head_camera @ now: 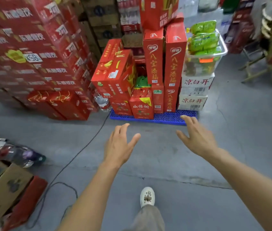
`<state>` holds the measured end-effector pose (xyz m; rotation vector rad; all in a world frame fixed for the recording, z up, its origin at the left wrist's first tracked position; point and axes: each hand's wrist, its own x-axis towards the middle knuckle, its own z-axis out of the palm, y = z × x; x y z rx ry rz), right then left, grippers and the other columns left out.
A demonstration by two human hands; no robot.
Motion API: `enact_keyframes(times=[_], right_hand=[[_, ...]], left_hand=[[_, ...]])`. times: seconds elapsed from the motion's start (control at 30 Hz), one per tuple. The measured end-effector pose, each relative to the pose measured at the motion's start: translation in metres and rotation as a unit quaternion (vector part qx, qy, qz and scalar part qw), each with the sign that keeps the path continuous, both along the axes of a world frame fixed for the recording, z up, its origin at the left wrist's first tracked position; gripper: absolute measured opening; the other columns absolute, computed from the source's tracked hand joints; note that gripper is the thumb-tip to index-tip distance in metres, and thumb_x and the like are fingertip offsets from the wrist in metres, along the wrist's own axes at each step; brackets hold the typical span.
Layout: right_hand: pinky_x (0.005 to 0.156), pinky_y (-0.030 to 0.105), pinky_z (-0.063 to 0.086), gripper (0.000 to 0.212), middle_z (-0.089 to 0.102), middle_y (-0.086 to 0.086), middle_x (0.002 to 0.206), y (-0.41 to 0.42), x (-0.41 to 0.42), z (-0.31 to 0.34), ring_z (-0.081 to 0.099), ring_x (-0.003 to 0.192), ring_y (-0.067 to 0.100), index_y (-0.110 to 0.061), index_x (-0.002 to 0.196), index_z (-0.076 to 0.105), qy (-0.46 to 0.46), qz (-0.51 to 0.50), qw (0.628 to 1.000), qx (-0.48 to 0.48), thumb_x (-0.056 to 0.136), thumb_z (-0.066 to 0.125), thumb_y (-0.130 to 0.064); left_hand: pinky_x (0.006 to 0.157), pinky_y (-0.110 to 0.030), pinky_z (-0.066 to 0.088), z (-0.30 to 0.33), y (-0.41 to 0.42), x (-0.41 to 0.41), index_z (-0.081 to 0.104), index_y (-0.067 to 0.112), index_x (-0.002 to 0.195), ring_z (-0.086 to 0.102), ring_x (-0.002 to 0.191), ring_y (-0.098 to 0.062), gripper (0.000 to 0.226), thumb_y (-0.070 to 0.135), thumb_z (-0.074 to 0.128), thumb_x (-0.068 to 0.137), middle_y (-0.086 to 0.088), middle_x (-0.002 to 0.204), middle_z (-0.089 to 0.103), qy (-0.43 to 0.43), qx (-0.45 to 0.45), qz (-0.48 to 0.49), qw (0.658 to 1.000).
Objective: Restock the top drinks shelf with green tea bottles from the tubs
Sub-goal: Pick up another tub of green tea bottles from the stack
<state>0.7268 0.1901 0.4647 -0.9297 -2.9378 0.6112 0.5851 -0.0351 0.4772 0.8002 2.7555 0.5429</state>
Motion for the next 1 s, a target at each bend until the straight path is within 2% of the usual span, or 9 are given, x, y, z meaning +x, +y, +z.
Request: enact_keyframes(times=[0.17,0.27,0.37,0.6,0.8,1.0], right_hand=[[0.088,0.045,0.046,0.059,0.050,0.008,0.134,0.038,-0.053,0.010,0.050,0.123,0.030,-0.019,0.147,0.037,-0.002,-0.062,0.998,0.013,0.097,0.052,-0.044],[0.090,0.045,0.046,0.054,0.053,0.009,0.132,0.068,-0.073,0.026,0.051,0.122,0.031,-0.018,0.143,0.044,0.018,-0.094,0.995,0.036,0.096,0.053,-0.044],[0.090,0.043,0.045,0.054,0.052,0.007,0.134,0.103,-0.082,0.040,0.051,0.122,0.029,-0.018,0.143,0.043,0.036,-0.128,0.990,0.048,0.097,0.052,-0.044],[0.092,0.043,0.045,0.052,0.049,0.006,0.138,0.203,-0.085,0.058,0.050,0.125,0.028,-0.020,0.143,0.043,0.048,-0.166,0.982,0.070,0.097,0.052,-0.043],[0.076,0.039,0.044,0.052,0.043,0.001,0.140,0.330,-0.088,0.051,0.055,0.119,0.026,-0.025,0.145,0.036,0.014,-0.145,0.987,0.061,0.099,0.048,-0.045],[0.082,0.041,0.047,0.052,0.045,0.002,0.138,0.484,-0.101,0.057,0.050,0.124,0.025,-0.024,0.145,0.037,-0.010,-0.090,0.994,0.065,0.098,0.047,-0.046]], left_hand=[[0.102,-0.041,0.043,0.013,0.041,-0.096,0.049,0.027,0.145,0.050,0.125,-0.023,0.055,0.053,0.052,0.097,0.000,0.133,0.054,0.044,-0.007,-0.067,0.997],[0.098,-0.042,0.045,0.026,0.088,-0.129,0.054,0.028,0.141,0.052,0.121,-0.022,0.051,0.053,0.055,0.096,0.001,0.127,0.057,0.061,0.026,-0.092,0.994],[0.096,-0.043,0.047,0.035,0.139,-0.146,0.053,0.028,0.140,0.053,0.121,-0.023,0.052,0.054,0.054,0.096,0.000,0.127,0.057,0.061,0.057,-0.118,0.989],[0.099,-0.047,0.047,0.035,0.264,-0.159,0.048,0.026,0.143,0.051,0.125,-0.025,0.055,0.056,0.051,0.097,-0.003,0.132,0.056,0.029,0.074,-0.152,0.985],[0.099,-0.045,0.048,0.021,0.380,-0.153,0.039,0.025,0.149,0.055,0.125,-0.024,0.060,0.056,0.049,0.098,0.000,0.140,0.054,-0.009,0.076,-0.129,0.989],[0.098,-0.043,0.048,0.008,0.510,-0.143,0.040,0.024,0.148,0.054,0.125,-0.025,0.059,0.056,0.049,0.098,-0.002,0.138,0.054,-0.048,0.052,-0.072,0.995]])
